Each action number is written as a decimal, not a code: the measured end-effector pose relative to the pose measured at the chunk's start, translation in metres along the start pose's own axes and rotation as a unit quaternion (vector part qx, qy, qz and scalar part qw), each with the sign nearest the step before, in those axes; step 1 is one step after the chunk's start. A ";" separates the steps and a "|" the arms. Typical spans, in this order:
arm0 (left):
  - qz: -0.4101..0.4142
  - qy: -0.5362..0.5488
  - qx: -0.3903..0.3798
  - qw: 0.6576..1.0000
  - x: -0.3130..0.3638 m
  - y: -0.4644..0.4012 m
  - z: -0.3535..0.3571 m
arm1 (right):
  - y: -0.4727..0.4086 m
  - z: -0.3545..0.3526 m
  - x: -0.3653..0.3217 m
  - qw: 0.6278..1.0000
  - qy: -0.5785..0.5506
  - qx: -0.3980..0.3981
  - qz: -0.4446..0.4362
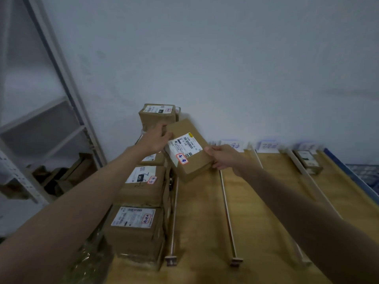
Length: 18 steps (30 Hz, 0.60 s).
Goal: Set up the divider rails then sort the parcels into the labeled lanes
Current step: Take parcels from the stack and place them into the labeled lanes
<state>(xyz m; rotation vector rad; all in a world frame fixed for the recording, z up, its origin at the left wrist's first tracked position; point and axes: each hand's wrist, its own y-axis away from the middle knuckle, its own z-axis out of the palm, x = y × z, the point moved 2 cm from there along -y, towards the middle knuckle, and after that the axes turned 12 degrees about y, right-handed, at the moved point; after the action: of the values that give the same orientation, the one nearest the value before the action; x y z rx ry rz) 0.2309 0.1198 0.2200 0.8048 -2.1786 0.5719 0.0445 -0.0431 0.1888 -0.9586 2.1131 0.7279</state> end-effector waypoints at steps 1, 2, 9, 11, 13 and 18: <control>-0.005 -0.012 -0.019 1.000 0.005 0.005 0.008 | 0.008 -0.004 0.008 1.000 0.012 0.017 0.012; -0.005 -0.032 -0.035 0.999 0.008 0.009 0.017 | 0.015 -0.007 0.018 0.999 0.017 0.032 0.029; 0.046 -0.225 -0.099 0.968 0.037 0.043 0.098 | 0.065 -0.038 0.111 0.980 0.007 0.111 0.163; 0.063 -0.249 -0.121 0.959 0.042 0.048 0.126 | 0.083 -0.051 0.140 0.971 -0.008 0.138 0.196; 0.076 -0.265 -0.144 0.951 0.049 0.052 0.153 | 0.104 -0.066 0.165 0.962 -0.016 0.154 0.227; 0.110 -0.286 -0.190 0.933 0.083 0.064 0.222 | 0.157 -0.109 0.224 0.930 -0.029 0.209 0.301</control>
<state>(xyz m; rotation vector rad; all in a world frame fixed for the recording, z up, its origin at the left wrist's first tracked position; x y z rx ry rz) 0.0354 -0.0003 0.1334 0.5581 -2.8173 -0.0084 -0.2291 -0.1230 0.1127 -0.0470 2.3878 0.5374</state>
